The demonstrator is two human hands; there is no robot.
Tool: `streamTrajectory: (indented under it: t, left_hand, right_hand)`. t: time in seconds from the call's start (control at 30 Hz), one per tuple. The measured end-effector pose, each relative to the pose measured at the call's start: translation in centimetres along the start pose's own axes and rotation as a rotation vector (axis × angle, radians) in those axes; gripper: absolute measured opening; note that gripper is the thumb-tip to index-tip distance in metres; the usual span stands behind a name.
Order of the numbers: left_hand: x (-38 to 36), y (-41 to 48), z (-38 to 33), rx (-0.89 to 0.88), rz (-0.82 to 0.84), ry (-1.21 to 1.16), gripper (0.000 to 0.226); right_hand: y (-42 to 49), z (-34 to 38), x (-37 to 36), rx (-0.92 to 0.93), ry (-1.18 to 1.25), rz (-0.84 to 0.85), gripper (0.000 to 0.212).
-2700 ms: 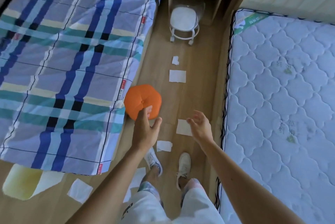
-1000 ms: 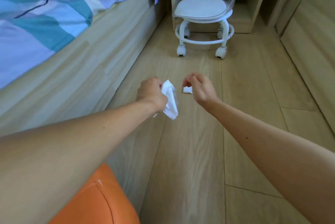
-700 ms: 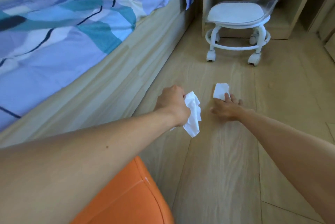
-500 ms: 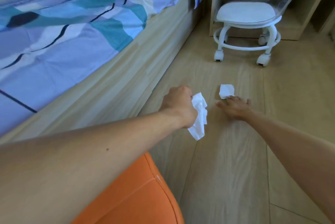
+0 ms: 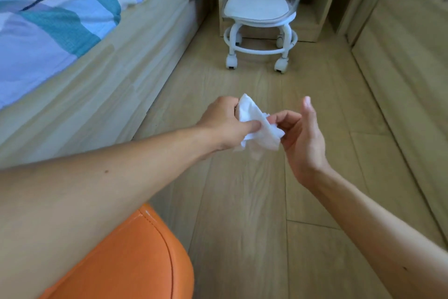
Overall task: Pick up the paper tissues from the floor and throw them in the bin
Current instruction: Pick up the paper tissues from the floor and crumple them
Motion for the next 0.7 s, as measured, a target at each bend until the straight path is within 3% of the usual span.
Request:
streamTrajectory:
  t: [0.2,0.4,0.5,0.57,0.6,0.7]
  left_hand:
    - [-1.4,-6.0,-3.4,0.018,0.080,-0.079,0.032]
    - [-2.7,-18.3,-6.0,0.138,0.026,0.066,0.025]
    - [-3.4,-24.6,-6.2,0.130,0.008,0.118,0.018]
    - [-3.5,-28.8,-5.6,0.121,-0.003,0.134,0.013]
    - [-3.6,-30.6,-4.9,0.118,-0.005,0.141,0.012]
    - [-4.3,-35.0,-1.9,0.094,-0.022,0.136,0.011]
  right_hand:
    - [-7.1,5.8,2.1,-0.100,0.050,-0.067,0.053]
    - [-20.9,10.2,3.3,-0.328,0.050,-0.129,0.042]
    - [-30.8,8.1,4.4,-0.476,-0.254,-0.306,0.020]
    - [-37.5,4.9,5.2,-0.627,-0.527,-0.317,0.014]
    - [-40.2,3.2,5.7,-0.692,-0.663,-0.265,0.017]
    - [-45.0,-2.0,7.2,-0.733,-1.076,0.036,0.053]
Point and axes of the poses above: each hand's wrist, its own y-axis towards the middle knuckle, its own x-axis out of the back of the hand, z = x × y, the point moved 3 cm from there along y, towards the middle knuckle, and after that the axes turned 4 degrees about -y, right-handed, at the moved point
